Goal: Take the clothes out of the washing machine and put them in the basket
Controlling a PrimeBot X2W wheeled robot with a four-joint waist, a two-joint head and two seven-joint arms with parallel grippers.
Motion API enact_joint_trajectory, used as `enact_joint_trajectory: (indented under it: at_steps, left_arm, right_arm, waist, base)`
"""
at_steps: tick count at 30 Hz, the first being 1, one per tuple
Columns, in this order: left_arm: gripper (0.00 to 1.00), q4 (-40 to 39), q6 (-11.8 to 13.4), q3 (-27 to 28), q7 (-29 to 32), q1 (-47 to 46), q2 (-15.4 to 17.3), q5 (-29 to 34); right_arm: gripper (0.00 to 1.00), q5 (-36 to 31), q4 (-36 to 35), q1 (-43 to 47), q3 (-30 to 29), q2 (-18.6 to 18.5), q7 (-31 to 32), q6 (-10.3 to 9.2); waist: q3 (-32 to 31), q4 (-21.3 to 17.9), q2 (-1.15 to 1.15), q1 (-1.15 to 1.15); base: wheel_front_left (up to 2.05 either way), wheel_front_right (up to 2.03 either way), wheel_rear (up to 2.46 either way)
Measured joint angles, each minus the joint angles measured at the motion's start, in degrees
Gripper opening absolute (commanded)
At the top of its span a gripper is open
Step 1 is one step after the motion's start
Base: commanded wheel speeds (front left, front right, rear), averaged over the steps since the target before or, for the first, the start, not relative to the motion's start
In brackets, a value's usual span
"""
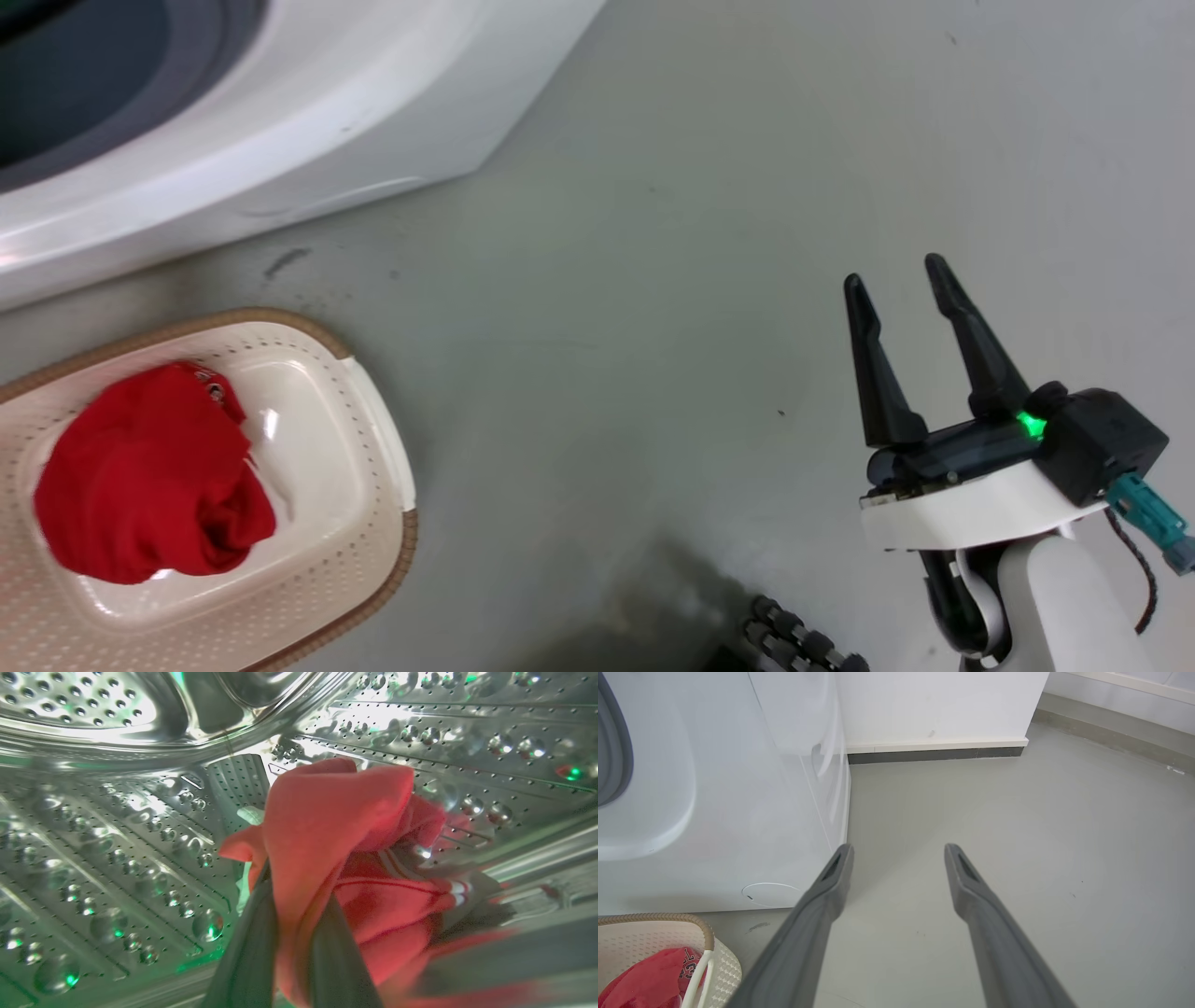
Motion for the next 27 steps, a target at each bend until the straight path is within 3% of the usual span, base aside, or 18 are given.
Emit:
enact_joint_trajectory:
  at_steps: [22,27]
  left_arm:
    - [0.00,-2.57,0.01,-4.87,-21.90,22.54,-4.82,-4.57]
    - [0.00,-5.68,1.08,-4.82,-27.46,27.58,-5.81,-4.59]
  right_arm:
    - [1.00,-6.97,3.32,2.64,-6.34,0.02,0.00,-0.01]
    - [1.00,-7.72,3.80,3.81,-6.97,0.01,0.00,-0.01]
  waist:
    - [-16.29,9.51,0.00,-0.01]
    - [-19.92,11.06,0.00,-0.01]
  base:
    - [0.00,0.00,0.00]
    - [0.00,0.00,0.00]
